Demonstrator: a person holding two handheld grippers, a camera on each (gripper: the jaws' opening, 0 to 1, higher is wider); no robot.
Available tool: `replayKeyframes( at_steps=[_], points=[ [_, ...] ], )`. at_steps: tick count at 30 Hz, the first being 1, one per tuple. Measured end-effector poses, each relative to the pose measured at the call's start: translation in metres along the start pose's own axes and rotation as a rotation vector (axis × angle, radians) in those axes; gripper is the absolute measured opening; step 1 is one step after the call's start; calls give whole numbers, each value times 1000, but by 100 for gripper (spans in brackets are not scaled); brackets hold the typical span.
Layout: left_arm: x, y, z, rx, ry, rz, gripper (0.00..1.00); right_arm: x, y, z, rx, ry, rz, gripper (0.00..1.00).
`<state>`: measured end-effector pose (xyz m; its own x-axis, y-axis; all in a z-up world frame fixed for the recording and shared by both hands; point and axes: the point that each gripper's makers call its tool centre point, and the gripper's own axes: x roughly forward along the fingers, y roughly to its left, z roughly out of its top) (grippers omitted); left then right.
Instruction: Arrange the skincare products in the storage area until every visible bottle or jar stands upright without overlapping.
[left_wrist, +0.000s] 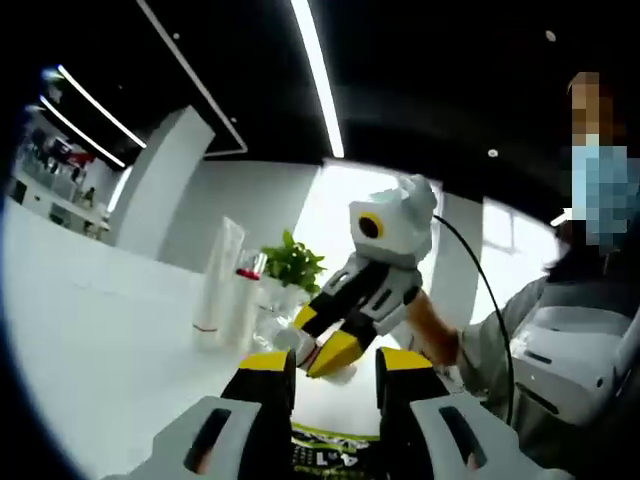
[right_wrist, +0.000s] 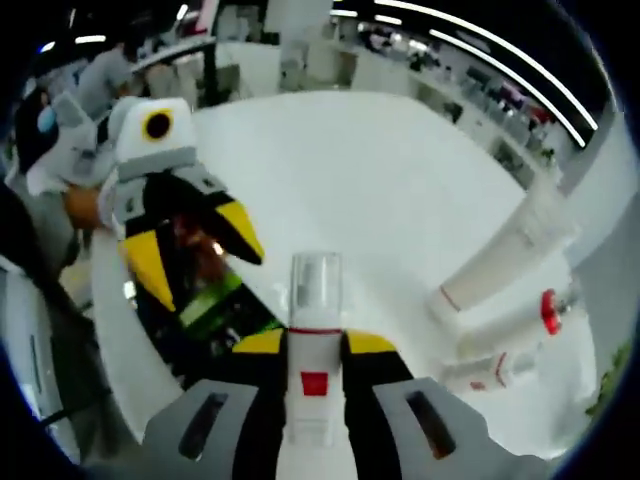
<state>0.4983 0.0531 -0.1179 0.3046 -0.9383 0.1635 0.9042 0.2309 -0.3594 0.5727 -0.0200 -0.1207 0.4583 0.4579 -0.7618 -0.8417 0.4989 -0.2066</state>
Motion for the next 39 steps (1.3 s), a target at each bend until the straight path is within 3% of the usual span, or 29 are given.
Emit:
replayKeyframes(
  at_steps=[5,9,13,16,19,24,29,34,39],
  points=[
    [0,7,3,-58,-25,26,48,-12,-15,16,-12,-173,-94,19],
    [-1,10,9,-94,-64,41,60,-21,-26,27,-150,-313,-265,19],
    [-4,9,15,-124,-103,31,63,-21,-33,26,-302,-360,-405,19],
    [-7,8,17,-127,-115,36,61,-22,-40,28,-321,-419,-416,19],
    [-10,10,19,-91,-125,53,49,-21,-50,26,-313,-455,-415,20],
    [-16,12,24,-83,-150,72,40,-25,-75,23,-340,-517,-453,20],
    [-17,12,21,-89,-135,83,19,-24,-82,22,-326,-527,-445,20],
    [-12,14,16,-77,-105,109,18,-20,-79,21,-314,-548,-431,20],
    [-12,21,21,-58,-119,132,17,-20,-75,36,-434,-643,-433,23]
  ],
)
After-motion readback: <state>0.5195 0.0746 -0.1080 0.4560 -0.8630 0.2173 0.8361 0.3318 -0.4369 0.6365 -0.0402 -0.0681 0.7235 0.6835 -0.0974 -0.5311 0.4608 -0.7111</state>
